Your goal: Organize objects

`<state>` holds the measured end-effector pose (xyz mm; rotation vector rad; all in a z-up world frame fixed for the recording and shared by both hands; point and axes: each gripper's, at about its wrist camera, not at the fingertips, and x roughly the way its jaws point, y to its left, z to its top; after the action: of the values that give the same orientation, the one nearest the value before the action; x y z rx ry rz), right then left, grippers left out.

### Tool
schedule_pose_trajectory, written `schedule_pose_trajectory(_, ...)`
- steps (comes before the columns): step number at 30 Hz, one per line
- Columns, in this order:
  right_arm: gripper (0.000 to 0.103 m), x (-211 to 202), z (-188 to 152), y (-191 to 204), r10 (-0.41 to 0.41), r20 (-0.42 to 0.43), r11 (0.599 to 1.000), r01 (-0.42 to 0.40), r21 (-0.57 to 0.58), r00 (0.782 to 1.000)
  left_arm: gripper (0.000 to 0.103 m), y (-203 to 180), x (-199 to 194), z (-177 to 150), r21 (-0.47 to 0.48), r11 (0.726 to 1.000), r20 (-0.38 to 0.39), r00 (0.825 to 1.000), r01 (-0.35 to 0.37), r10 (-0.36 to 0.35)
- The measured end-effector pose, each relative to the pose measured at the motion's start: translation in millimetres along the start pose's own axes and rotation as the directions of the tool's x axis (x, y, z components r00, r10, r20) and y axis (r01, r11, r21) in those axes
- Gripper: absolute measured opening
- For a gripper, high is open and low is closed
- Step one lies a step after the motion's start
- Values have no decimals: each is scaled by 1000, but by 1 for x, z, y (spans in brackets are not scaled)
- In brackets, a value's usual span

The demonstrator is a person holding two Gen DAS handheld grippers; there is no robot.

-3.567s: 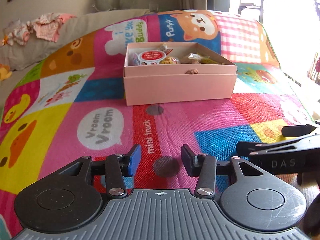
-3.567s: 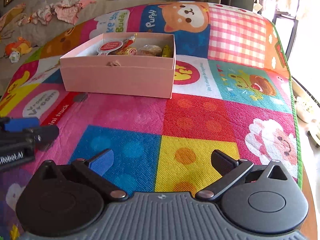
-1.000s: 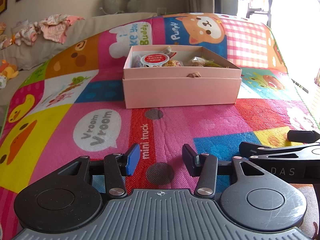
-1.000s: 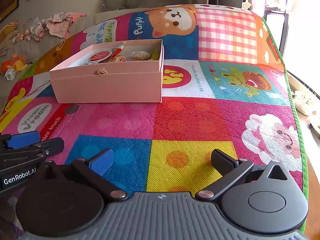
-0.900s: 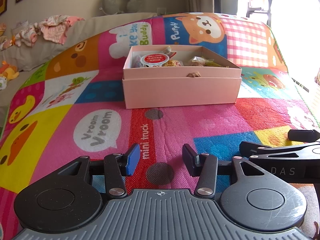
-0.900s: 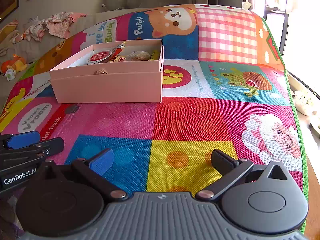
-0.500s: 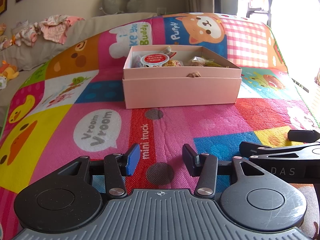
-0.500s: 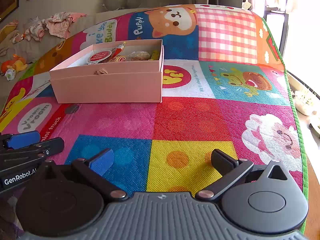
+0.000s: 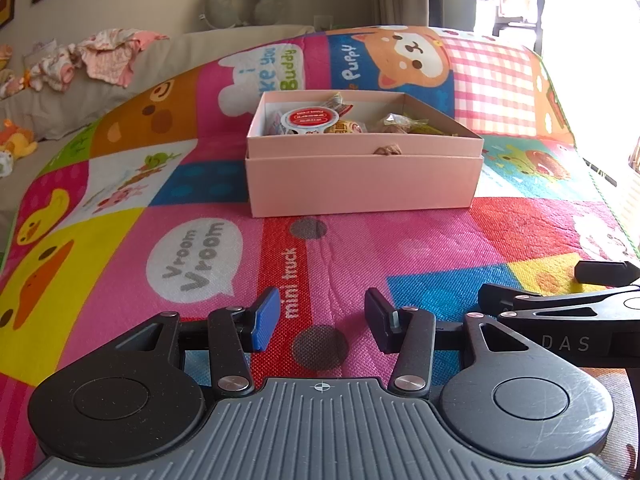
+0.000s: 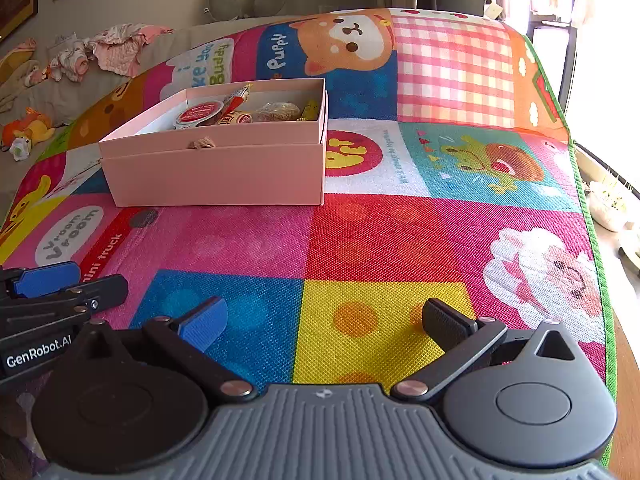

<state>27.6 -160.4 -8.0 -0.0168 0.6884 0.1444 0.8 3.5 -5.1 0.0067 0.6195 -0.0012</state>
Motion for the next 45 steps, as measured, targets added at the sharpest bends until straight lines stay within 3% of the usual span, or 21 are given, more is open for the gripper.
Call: schedule_pose_trajectory(45, 103, 0, 0, 0, 0, 0, 1000, 0, 0, 1000, 52, 3, 0, 0, -12, 1000, 1, 1000, 7, -7)
